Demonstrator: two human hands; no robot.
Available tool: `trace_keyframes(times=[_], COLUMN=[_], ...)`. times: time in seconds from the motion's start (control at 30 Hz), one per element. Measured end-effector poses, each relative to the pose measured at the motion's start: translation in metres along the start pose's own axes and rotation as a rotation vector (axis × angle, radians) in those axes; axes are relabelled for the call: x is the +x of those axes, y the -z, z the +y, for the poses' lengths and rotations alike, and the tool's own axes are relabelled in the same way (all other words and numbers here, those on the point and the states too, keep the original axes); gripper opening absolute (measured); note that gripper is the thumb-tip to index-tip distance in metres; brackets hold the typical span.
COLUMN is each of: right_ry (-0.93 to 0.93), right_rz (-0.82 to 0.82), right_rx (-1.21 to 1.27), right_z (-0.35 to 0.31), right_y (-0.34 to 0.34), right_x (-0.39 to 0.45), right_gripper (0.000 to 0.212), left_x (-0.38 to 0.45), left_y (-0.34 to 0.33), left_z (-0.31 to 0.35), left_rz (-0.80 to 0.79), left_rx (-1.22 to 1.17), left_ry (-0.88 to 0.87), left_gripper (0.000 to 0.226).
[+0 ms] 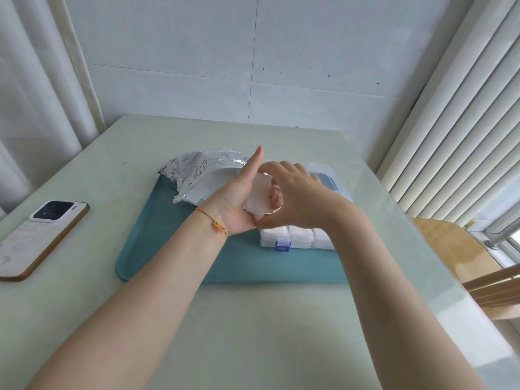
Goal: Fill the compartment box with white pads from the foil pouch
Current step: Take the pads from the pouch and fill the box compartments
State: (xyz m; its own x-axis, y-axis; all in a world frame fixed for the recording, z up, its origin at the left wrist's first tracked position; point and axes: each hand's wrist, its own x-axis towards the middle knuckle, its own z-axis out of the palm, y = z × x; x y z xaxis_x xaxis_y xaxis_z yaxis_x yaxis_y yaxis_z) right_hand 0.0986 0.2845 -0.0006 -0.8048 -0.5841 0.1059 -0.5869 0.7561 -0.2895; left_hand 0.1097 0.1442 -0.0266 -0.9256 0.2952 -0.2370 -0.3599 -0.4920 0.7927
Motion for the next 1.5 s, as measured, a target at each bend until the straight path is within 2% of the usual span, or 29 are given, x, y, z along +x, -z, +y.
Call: trace_keyframes(times=[0.13,0.3,0.4,0.47,0.53,0.7,0.8,0.97,1.1,1.23,1.3,1.4,1.5], right_ry=[0.025,0.018,0.012,0.015,0.018,0.006,0.005,0.011,0.028,-0.004,-0.014,-0.024,-0.028], right_rz=[0.023,-0.037,-0.001,0.016,0.018,-0.034,0.019,0.019,0.098,0.071,0.04,0.096,0.122], right_rx=[-0.033,0.031,-0.006,-0.003,0.023,-0.002,-0.002,-0.015,-0.012,0.01,-0.008,0.0,0.03], right_z=[-0.0006,-0.0061,-0.0074,-0.0056,-0.003,-0.0041,-0.0054,-0.0089,-0.0091,-0.0038,-0.0039,-0.0056,-0.0063], right_y=[-0.0026,-0.0016,-0.0043,-0.0028,-0.0001,-0.0011,-0.0014,-0.0018,-0.0038,0.001,0.0006,0.0013,0.0035], right_x=[0.0024,-0.001,0.001,0.0021,0.0022,0.0002,0.0015,0.0011,0.0039,0.0016,0.001,0.0026,0.0017], right_gripper=[0.076,0.096,0.086,0.075,0.071,0.086,0.074,0.078,0.066,0.081,0.079,0.065,0.068], left_x=[-0.0037,-0.005,-0.0053,-0.0053,-0.0047,-0.0022,-0.0002,-0.0005,-0.0012,-0.0029,-0.0028,-0.0008,0.002], left_y=[-0.0008,-0.0034,-0.0032,-0.0025,-0.0015,-0.0005,0.0006,-0.0019,-0.0015,-0.0027,-0.0022,-0.0005,0.0019], left_z=[0.0029,0.0023,0.0011,0.0023,0.0032,0.0007,-0.0005,-0.001,-0.0001,-0.0004,-0.0011,-0.0014,-0.002], left_rz=[-0.021,-0.002,0.036,0.048,0.042,0.034,0.016,0.045,-0.017,-0.033,-0.029,-0.046,-0.056], left_rx=[0.025,0.097,0.166,0.178,0.153,0.159,0.161,0.147,0.153,0.162,0.156,0.071,-0.01], left_ry=[0.014,-0.036,-0.041,-0.038,-0.034,-0.043,-0.039,-0.067,-0.074,-0.039,-0.026,-0.026,-0.012], left_gripper=[0.05,0.052,0.059,0.054,0.047,0.047,0.05,0.053,0.059,0.058,0.06,0.062,0.061])
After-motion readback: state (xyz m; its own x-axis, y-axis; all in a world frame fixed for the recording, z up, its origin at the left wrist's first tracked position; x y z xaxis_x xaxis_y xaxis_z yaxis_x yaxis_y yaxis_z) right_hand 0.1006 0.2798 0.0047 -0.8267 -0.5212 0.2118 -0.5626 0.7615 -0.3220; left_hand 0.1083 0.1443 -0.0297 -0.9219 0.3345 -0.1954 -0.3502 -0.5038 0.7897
